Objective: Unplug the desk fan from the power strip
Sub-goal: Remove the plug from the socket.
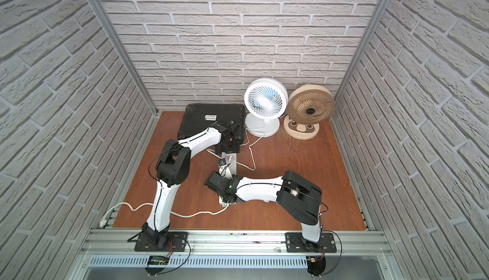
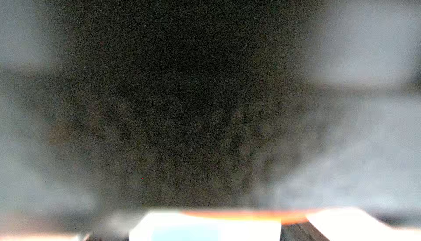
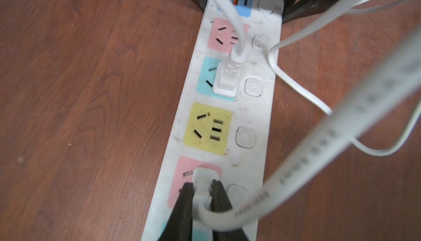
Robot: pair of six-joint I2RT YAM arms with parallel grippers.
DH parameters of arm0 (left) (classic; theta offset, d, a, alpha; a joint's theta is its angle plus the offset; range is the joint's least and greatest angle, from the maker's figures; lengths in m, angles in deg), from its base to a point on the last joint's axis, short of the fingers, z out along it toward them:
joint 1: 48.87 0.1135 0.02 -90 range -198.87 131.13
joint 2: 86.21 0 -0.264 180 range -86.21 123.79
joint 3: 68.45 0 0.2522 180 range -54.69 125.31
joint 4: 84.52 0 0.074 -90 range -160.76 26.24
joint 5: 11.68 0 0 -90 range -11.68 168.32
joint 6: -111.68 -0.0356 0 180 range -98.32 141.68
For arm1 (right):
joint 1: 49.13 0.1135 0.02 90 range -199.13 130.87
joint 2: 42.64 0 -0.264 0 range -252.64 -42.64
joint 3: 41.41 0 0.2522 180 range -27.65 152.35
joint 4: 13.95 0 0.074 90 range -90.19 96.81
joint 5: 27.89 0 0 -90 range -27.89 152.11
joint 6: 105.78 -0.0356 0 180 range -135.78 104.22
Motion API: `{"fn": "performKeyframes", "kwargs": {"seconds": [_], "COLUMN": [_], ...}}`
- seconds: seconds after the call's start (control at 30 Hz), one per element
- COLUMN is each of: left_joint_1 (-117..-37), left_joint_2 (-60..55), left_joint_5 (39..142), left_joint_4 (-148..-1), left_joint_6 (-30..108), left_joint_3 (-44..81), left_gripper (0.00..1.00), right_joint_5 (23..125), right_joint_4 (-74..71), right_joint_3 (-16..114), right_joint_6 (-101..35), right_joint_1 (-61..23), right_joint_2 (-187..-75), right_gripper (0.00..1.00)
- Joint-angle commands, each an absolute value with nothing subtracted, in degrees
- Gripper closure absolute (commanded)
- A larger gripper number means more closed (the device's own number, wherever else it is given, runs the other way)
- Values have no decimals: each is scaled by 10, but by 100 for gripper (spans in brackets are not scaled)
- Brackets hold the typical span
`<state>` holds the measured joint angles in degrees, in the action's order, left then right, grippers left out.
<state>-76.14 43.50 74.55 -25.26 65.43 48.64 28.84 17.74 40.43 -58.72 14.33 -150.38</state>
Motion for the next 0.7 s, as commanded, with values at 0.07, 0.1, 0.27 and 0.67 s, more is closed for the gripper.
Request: {"fn": "performKeyframes", "kwargs": {"seconds": [0.07,0.1,0.27,0.67], "left_joint_1": [-751,-750,-751,-751], "left_joint_2": [503,503,500,498], "left_joint_5": [732,732,730,730], "left_joint_4": [-220,-220,-217,-218], "left_joint_6": [664,663,663,658], "left_joint_3": [458,457,457,455], "left_gripper": [100,100,100,100], "right_joint_5": [244,245,247,352], "right_joint_4": [202,200,180,41], "right_joint_3": [441,440,421,304], "right_joint_6": [-578,-578,-579,-614], "right_joint_1": [160,160,159,114], "right_joint_2": [-1516,-1516,-1502,-1447], "right_gripper": [97,97,97,97]}}
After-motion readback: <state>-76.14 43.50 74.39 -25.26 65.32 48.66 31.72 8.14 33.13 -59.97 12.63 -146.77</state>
